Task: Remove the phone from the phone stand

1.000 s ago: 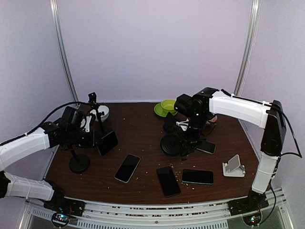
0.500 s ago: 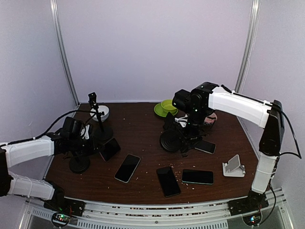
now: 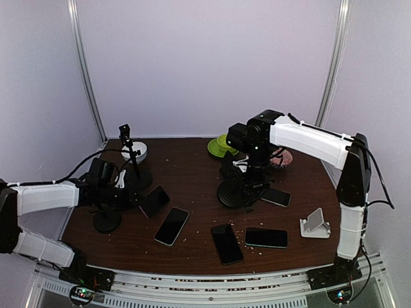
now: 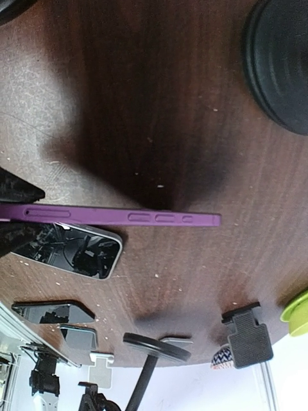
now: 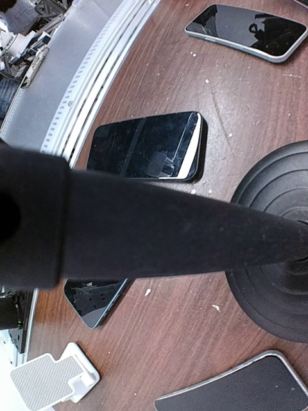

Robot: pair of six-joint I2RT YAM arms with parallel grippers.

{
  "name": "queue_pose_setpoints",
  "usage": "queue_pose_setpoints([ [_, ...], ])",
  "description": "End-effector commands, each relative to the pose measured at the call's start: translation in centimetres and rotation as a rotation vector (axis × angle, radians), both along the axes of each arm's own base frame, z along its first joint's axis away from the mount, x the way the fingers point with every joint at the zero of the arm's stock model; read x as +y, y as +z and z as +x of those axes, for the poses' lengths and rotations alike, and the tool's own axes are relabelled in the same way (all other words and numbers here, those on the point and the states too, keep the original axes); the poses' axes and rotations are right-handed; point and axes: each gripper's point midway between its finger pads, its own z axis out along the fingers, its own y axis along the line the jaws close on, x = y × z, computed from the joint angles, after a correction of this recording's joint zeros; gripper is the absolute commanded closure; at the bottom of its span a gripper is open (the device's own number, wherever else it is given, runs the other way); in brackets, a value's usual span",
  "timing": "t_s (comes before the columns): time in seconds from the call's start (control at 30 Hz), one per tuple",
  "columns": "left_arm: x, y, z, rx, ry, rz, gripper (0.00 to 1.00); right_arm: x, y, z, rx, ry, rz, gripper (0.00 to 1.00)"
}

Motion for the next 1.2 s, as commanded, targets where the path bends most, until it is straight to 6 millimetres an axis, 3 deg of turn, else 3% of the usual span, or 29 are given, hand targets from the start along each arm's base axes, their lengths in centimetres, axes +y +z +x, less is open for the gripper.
queue_pose_setpoints([
  [0.0, -0.1, -0.7, -0.7, 0.042, -0.013, -0.021, 0.83, -0.3, 1.0, 0.1, -0.024, 0.022, -0.023, 1.00],
  [0.33, 0.9, -1.9, -1.9, 0.092, 0.005, 0.032, 0.71, -0.9, 0.1, -0.6, 0.027, 0.021, -0.066, 1.00],
  [0.4, 1.1, -1.8, -2.0, 0.086, 0.013, 0.041, 0.62, -1.1, 0.0, -0.6, 0.035, 0.022, -0.083, 1.00],
  [0.5, 1.5, -1.4, -2.2, 0.069, 0.026, 0.045, 0.52, -1.2, -0.3, -0.7, 0.043, 0.021, -0.095, 1.00],
  [0.73, 2.1, 0.5, -2.2, 0.012, 0.025, 0.073, 0.47, -1.2, -0.6, -0.1, 0.023, 0.006, -0.112, 0.95],
  [1.17, 1.9, 3.2, -1.4, -0.072, -0.004, 0.085, 0.50, -0.6, 0.0, 0.7, -0.007, -0.009, -0.096, 0.59],
])
